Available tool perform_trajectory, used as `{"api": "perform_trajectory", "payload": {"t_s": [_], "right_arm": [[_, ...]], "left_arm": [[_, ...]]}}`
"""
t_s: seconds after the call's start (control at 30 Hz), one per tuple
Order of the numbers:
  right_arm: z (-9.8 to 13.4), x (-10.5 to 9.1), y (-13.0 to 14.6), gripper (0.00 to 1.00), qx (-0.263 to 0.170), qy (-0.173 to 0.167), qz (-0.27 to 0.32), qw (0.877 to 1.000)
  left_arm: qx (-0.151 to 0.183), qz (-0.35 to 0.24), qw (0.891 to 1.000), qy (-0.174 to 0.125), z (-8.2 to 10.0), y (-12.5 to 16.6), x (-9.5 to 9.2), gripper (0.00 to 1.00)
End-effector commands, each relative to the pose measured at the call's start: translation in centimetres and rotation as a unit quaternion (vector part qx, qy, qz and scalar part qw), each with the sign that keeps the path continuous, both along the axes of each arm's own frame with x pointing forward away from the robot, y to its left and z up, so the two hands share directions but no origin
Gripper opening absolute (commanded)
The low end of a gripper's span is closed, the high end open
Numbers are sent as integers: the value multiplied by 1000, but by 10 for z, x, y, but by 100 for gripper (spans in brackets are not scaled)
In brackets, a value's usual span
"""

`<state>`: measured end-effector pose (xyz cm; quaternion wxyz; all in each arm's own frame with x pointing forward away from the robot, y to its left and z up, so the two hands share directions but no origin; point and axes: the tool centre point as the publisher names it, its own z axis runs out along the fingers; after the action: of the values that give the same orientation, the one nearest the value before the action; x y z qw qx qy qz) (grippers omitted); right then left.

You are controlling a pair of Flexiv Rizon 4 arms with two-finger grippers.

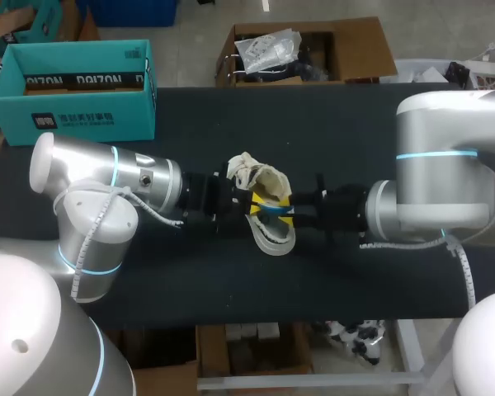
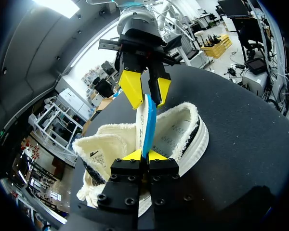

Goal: Open the shoe tongue, take the insole out of the shoe, put the insole back into the shoe, and pack the shoe into the shoebox

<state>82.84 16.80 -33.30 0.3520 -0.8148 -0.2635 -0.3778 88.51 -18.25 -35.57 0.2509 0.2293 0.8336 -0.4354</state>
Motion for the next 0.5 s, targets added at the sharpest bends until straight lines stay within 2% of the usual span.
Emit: {"api": "perform_trajectory", "payload": {"t_s": [0.03, 0.1, 0.37, 0.4, 0.43, 0.47, 0.5], "right_arm": [[-4, 2, 3, 15, 0, 2, 2, 1000], [-6, 4, 5, 0, -2, 6, 4, 1000], [-10, 7, 7, 0, -2, 15, 8, 1000], [-10, 7, 7, 0, -2, 16, 7, 1000], [-10, 7, 7, 0, -3, 16, 7, 1000], [-10, 7, 6, 0, -3, 16, 6, 1000], [-10, 7, 6, 0, -3, 16, 6, 1000]], "left_arm": [[-3, 2, 1000, 0, -3, -1, 0, 0], [-4, 2, 1000, -1, -3, -1, 0, 0], [-11, 1, 1000, -2, 0, -1, -2, 0], [-12, -2, 1000, -3, 1, -1, -3, 12], [-15, -5, 1000, -4, 2, -2, -4, 33], [-16, -5, 1000, -4, 3, -2, -5, 38], [-19, -7, 1000, -6, 5, -2, -6, 39]]}}
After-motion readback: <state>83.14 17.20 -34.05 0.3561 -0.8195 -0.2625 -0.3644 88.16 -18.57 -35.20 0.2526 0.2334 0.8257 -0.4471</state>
